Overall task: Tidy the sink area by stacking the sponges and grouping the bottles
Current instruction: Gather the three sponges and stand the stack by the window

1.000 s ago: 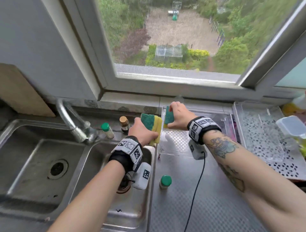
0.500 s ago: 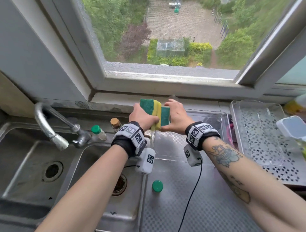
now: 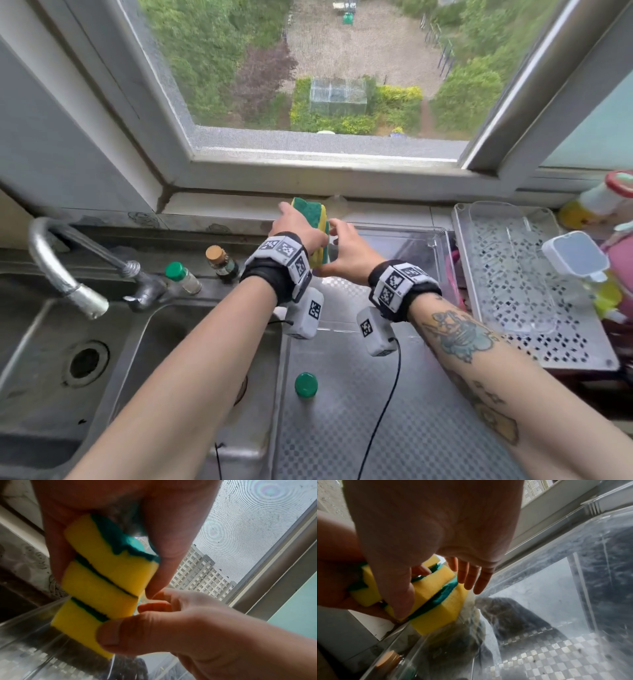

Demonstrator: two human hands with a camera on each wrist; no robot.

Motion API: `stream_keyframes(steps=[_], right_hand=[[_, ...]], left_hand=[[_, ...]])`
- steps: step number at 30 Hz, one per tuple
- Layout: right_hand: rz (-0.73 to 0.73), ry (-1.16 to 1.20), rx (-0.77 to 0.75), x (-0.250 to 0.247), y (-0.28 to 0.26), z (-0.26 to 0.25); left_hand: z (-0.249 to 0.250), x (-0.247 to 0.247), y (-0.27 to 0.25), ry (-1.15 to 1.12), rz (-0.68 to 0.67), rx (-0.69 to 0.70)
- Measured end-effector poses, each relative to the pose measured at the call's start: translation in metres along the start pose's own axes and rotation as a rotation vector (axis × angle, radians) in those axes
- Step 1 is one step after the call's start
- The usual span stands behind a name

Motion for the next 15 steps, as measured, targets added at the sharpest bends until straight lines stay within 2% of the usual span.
stream_keyframes(steps=[15], right_hand=[[0.057, 0.075, 0.067, 0.0085, 0.0009, 0.0025]], left_hand=[[0.0088, 0.0048, 0.0015, -0.06, -0.012, -0.023]])
Point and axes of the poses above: each hand's wrist, its own y-axis towards the middle knuckle, its own x-axis out of the palm, z = x × y, the point moved 5 cm from there along y, towards the middle knuckle, and after that the axes turned 6 degrees about y, right-handed, at the moved point
